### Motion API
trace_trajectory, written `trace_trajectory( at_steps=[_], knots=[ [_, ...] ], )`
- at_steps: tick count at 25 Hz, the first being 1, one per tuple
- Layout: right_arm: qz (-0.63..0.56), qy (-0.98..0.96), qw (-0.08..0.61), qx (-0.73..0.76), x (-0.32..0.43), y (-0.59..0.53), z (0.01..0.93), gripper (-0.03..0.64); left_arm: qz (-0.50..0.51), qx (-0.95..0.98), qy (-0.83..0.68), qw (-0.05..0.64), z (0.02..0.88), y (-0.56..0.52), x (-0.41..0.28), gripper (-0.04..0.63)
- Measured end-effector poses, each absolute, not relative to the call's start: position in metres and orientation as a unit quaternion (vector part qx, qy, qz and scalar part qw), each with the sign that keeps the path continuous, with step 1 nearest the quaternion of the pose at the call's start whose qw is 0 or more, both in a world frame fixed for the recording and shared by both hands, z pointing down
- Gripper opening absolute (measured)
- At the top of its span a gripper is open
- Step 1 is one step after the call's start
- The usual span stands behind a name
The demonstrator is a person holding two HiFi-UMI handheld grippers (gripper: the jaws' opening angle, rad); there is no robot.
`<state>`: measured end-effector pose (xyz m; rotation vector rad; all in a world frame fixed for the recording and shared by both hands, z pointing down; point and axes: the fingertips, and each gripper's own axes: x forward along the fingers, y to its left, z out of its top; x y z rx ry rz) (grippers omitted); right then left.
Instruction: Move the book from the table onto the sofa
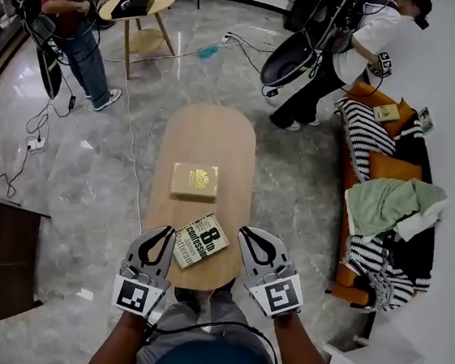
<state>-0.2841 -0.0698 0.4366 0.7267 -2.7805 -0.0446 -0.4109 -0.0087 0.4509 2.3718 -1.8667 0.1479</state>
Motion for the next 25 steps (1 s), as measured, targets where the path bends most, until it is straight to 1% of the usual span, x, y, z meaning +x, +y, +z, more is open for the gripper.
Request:
trace_trajectory(
  at_steps=[7,13,17,20,25],
  knots=[
    [0.012,-0.961,0.160,0.224,-0.294,-0.110,0.502,0.015,0.056,0.752,-0.646,0.119,0.521,-0.035,-0.425,0.014],
    [0.042,-0.960,0.194,0.196,-0.309,-0.131,0.562,0.023,0.050,0.712,-0.676,0.183,0.587,-0.043,-0.443,0.071],
    [0.062,-0.957,0.218,0.180,-0.318,-0.139,0.607,0.058,0.053,0.684,-0.690,0.230,0.639,-0.041,-0.453,0.098],
    [0.079,-0.954,0.234,0.169,-0.323,-0.142,0.639,0.100,0.058,0.665,-0.697,0.262,0.678,-0.036,-0.455,0.126],
    [0.104,-0.948,0.261,0.151,-0.332,-0.146,0.690,0.136,0.075,0.643,-0.697,0.310,0.741,-0.029,-0.456,0.169]
  ],
)
